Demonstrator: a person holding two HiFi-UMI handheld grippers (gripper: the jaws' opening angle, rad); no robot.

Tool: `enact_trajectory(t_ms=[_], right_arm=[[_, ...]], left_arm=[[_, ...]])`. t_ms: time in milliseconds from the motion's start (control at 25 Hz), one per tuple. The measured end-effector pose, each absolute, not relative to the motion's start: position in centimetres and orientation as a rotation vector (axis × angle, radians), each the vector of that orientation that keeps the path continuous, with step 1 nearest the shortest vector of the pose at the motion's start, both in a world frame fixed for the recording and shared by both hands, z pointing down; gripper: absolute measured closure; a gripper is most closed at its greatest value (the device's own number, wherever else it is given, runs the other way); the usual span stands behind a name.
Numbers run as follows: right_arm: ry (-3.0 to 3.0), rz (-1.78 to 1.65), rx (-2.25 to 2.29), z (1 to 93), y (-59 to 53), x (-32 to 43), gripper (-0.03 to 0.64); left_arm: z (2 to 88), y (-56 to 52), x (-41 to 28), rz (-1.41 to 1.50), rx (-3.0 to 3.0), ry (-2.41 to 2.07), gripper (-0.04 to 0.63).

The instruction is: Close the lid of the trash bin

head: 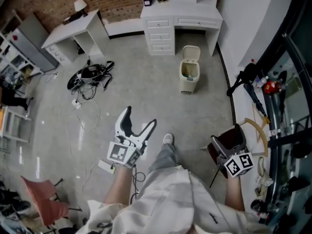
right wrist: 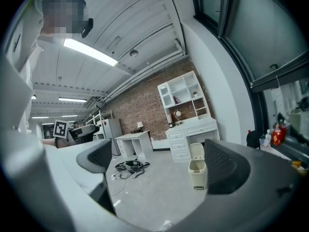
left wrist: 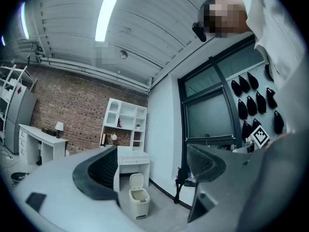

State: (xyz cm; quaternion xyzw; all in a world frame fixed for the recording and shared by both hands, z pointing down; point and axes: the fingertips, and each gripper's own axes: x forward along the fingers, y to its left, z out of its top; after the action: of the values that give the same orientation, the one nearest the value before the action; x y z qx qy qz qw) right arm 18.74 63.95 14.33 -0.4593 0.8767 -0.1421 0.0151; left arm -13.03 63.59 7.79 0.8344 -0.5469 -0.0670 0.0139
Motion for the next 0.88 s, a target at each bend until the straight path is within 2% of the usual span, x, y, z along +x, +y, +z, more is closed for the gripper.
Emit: enact_trajectory(t_ms=[360,880], right_arm=[[2.706,-0.451,-1.483,15.3,53.1,18.0,0.031],[2.661,-0.419,-1.530,14.0,33.5,12.0,0.032]], left_arm=[[10.6,50.4,-14.0,-0.202,2.620,-1.624,0.161],[12.0,29.9,-16.6,-0.131,2.690,-1.443,0.162]])
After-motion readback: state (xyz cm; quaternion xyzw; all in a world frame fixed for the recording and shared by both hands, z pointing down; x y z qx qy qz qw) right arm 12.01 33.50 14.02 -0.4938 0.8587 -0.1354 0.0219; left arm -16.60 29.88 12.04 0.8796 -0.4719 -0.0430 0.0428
